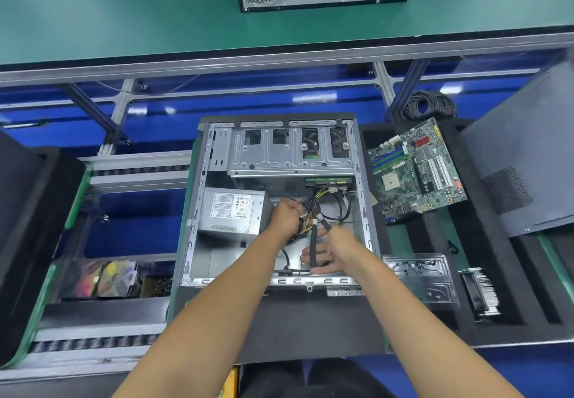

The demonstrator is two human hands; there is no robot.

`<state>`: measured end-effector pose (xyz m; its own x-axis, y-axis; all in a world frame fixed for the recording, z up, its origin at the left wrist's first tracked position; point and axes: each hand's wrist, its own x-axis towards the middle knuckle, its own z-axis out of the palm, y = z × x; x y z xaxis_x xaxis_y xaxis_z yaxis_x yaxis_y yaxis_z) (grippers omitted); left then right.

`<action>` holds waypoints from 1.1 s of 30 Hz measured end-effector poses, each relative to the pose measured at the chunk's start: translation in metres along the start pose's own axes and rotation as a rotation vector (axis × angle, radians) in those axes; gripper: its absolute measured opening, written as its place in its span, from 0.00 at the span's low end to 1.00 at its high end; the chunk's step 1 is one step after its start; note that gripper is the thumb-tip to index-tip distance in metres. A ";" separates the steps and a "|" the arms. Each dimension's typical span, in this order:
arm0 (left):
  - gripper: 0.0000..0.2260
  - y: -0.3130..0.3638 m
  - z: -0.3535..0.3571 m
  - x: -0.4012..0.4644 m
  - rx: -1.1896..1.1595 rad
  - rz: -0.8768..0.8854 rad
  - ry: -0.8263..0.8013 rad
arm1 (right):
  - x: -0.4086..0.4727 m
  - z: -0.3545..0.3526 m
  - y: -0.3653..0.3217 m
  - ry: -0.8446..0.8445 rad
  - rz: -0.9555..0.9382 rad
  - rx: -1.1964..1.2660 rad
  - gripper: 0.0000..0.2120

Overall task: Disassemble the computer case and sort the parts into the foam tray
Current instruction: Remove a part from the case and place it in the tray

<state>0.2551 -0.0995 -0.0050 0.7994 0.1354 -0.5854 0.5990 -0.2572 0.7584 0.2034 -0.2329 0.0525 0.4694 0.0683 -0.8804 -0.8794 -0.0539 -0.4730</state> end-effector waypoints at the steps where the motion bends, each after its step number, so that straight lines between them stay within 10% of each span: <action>1: 0.08 -0.001 0.000 0.001 0.005 -0.002 -0.002 | -0.001 0.000 0.000 -0.002 -0.008 -0.002 0.20; 33: 0.11 -0.008 -0.001 0.001 0.116 0.289 0.028 | -0.001 0.001 -0.001 -0.029 -0.068 0.008 0.21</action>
<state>0.2511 -0.0964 -0.0113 0.9379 0.0668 -0.3404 0.3381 -0.3963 0.8536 0.2035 -0.2317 0.0543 0.5258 0.1005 -0.8447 -0.8462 -0.0398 -0.5314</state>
